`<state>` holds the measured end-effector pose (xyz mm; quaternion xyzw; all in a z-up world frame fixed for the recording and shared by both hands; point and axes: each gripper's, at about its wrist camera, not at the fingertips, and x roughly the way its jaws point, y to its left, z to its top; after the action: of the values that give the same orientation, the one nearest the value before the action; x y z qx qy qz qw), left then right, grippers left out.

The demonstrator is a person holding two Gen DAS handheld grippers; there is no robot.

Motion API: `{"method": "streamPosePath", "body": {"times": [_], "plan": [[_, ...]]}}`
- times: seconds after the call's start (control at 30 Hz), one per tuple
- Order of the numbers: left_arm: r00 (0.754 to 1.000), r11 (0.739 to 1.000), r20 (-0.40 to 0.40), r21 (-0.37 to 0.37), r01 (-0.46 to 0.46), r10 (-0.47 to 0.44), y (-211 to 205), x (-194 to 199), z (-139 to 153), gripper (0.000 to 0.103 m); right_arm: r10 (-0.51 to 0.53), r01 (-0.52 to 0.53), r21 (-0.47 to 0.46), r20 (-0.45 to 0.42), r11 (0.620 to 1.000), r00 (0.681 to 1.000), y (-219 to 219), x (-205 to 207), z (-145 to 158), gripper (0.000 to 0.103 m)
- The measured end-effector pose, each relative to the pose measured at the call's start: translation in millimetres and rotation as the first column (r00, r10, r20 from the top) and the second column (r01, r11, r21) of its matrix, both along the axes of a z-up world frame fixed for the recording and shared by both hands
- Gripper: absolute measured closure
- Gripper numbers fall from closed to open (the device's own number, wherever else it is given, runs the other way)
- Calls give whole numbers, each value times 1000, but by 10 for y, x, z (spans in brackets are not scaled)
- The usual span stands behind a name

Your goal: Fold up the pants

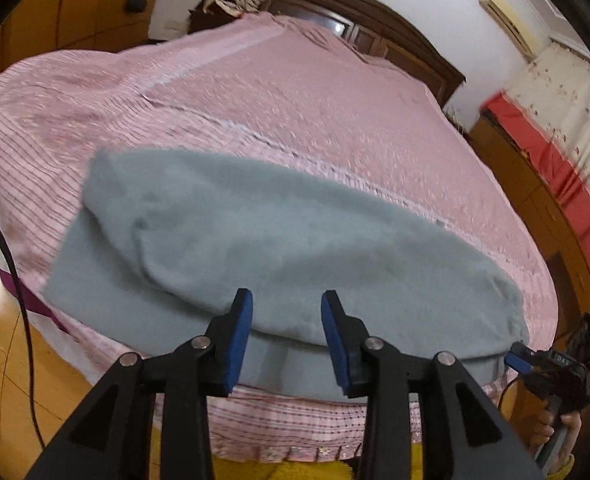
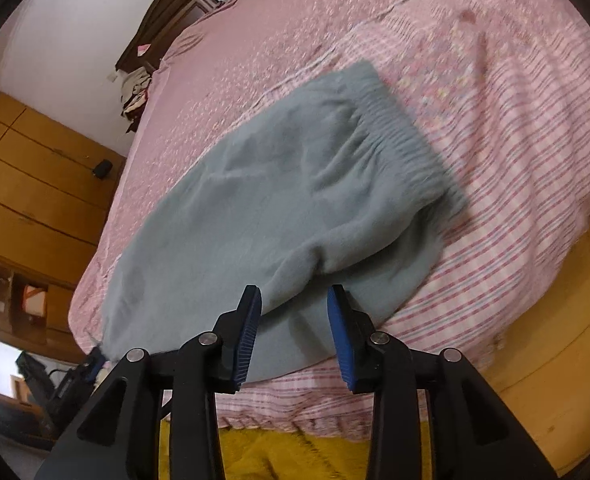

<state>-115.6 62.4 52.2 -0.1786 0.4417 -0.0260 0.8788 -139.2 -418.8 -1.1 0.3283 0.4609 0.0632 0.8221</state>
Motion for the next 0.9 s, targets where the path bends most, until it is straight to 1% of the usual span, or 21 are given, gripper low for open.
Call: {"method": "streamPosePath", "body": {"times": [0.07, 0.17, 0.37, 0.43, 0.53, 0.67, 0.77, 0.83, 0.87, 0.9], "plan": [[1000, 1000, -18, -6, 21, -21, -81, 28, -67, 66, 32, -31, 14, -12, 999, 999, 99, 48, -53, 67], [999, 999, -28, -6, 46, -46, -188, 50, -119, 66, 65, -64, 10, -29, 998, 997, 245, 131, -127, 67], [996, 996, -37, 10, 84, -84, -326, 105, -176, 66, 86, -85, 31, -34, 996, 996, 453, 320, -214, 67], [995, 996, -37, 11, 91, -90, -344, 121, -183, 66, 98, -96, 59, -36, 994, 995, 524, 332, -261, 67], [995, 995, -36, 13, 96, -96, -347, 143, -191, 66, 126, -119, 132, -46, 984, 991, 645, 410, -359, 67], [995, 995, -39, 13, 95, -95, -350, 146, -209, 66, 139, -132, 161, -33, 978, 990, 770, 507, -456, 67], [995, 995, -38, 14, 96, -95, -360, 156, -200, 66, 143, -133, 203, -36, 970, 989, 859, 534, -513, 67], [994, 995, -37, 17, 99, -98, -366, 155, -198, 66, 166, -156, 211, -31, 965, 986, 904, 543, -523, 71], [994, 995, -36, 19, 100, -99, -367, 146, -195, 66, 182, -174, 199, -22, 964, 983, 930, 535, -506, 83], [994, 995, -35, 21, 101, -100, -371, 143, -190, 66, 193, -187, 189, -14, 964, 981, 941, 525, -492, 92]]}}
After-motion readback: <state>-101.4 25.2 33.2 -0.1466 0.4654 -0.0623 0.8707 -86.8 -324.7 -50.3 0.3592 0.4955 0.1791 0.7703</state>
